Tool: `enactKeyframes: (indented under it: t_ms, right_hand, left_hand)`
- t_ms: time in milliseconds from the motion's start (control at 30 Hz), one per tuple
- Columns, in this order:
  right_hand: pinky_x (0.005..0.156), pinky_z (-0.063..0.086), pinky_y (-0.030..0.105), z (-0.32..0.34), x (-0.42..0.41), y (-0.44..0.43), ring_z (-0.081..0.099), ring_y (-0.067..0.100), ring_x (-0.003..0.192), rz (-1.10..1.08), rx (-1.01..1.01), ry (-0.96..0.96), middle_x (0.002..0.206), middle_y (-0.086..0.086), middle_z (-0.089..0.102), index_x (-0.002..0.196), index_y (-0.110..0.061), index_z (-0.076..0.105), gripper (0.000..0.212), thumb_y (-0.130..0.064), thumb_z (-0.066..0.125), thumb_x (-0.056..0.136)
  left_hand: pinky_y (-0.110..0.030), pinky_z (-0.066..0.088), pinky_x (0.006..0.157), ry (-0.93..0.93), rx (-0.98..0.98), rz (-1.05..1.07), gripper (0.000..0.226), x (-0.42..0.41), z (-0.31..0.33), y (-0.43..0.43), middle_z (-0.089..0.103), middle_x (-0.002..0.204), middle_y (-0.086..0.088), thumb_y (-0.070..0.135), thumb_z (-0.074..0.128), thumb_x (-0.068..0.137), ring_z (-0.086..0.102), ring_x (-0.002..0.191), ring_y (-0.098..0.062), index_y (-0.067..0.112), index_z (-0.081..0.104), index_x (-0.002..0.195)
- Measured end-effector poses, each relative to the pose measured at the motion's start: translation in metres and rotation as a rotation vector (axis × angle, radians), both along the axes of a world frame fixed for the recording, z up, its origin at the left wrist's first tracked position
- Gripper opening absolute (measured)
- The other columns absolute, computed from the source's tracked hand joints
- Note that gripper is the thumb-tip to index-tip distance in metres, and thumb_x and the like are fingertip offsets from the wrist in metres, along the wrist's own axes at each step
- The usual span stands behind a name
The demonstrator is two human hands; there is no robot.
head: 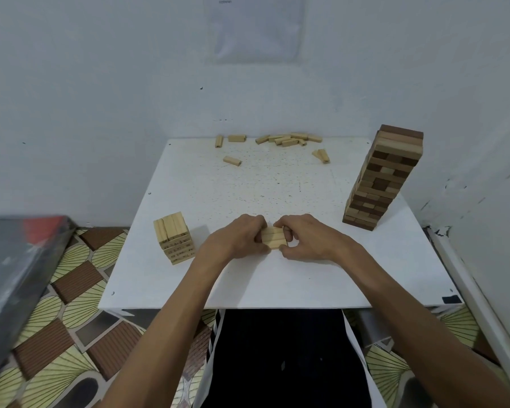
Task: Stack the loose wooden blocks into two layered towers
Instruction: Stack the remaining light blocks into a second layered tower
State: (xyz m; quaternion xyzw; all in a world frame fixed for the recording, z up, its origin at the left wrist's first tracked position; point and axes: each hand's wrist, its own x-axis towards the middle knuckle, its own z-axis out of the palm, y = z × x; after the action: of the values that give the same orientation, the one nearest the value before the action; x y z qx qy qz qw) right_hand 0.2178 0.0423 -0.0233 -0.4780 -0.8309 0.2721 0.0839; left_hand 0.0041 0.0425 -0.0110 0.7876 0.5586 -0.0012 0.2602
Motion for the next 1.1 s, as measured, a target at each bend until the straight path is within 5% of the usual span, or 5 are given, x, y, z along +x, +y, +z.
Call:
enactKeyframes:
  t_ms: [167, 267, 533, 833, 1100]
  right_hand:
    - [0.078, 0.051, 0.031, -0.003, 0.002, -0.001, 0.050, 0.005, 0.091, -0.007, 0.069, -0.011, 0.102, -0.016, 0.051, 0.122, -0.032, 0.060, 0.046, -0.045, 0.069, 0.079]
    - [0.084, 0.050, 0.027, -0.003, 0.002, -0.002, 0.049, 0.003, 0.102, -0.013, 0.108, 0.014, 0.115, -0.017, 0.045, 0.129, -0.030, 0.060, 0.058, -0.051, 0.067, 0.076]
    - [0.080, 0.043, 0.023, 0.019, 0.004, 0.006, 0.046, 0.001, 0.097, 0.019, 0.113, 0.037, 0.118, -0.026, 0.052, 0.146, -0.039, 0.041, 0.077, -0.050, 0.074, 0.077]
    - [0.081, 0.040, 0.021, 0.070, -0.026, 0.023, 0.045, -0.001, 0.101, 0.106, 0.221, 0.051, 0.119, -0.027, 0.052, 0.147, -0.039, 0.041, 0.074, -0.048, 0.075, 0.081]
    - [0.086, 0.048, 0.031, 0.099, -0.095, 0.028, 0.049, 0.005, 0.099, 0.238, 0.262, 0.081, 0.116, -0.023, 0.057, 0.141, -0.037, 0.049, 0.065, -0.047, 0.073, 0.081]
  left_hand:
    - [-0.047, 0.055, 0.082, 0.010, 0.054, 0.002, 0.043, 0.000, -0.002, 0.000, 0.059, 0.099, 0.001, 0.038, 0.076, 0.081, 0.058, 0.088, -0.021, 0.016, 0.059, 0.114]
    - [-0.042, 0.053, 0.085, -0.012, 0.130, -0.003, 0.056, -0.002, -0.001, -0.002, 0.054, 0.112, 0.000, 0.043, 0.081, 0.074, 0.057, 0.093, -0.022, 0.017, 0.063, 0.120]
    - [-0.026, 0.041, 0.080, -0.062, 0.205, -0.056, 0.070, -0.009, 0.019, 0.000, 0.065, 0.117, 0.003, 0.040, 0.081, 0.078, 0.048, 0.088, -0.013, 0.017, 0.056, 0.140]
    - [-0.034, 0.049, 0.079, -0.109, 0.380, -0.016, 0.054, -0.049, 0.068, -0.011, 0.063, 0.106, 0.012, 0.043, 0.081, 0.076, 0.056, 0.087, -0.015, 0.025, 0.050, 0.117]
    - [-0.034, 0.047, 0.080, -0.034, 0.409, 0.081, 0.050, -0.116, 0.102, -0.030, 0.062, 0.104, 0.018, 0.048, 0.079, 0.078, 0.055, 0.091, -0.012, 0.030, 0.052, 0.116]
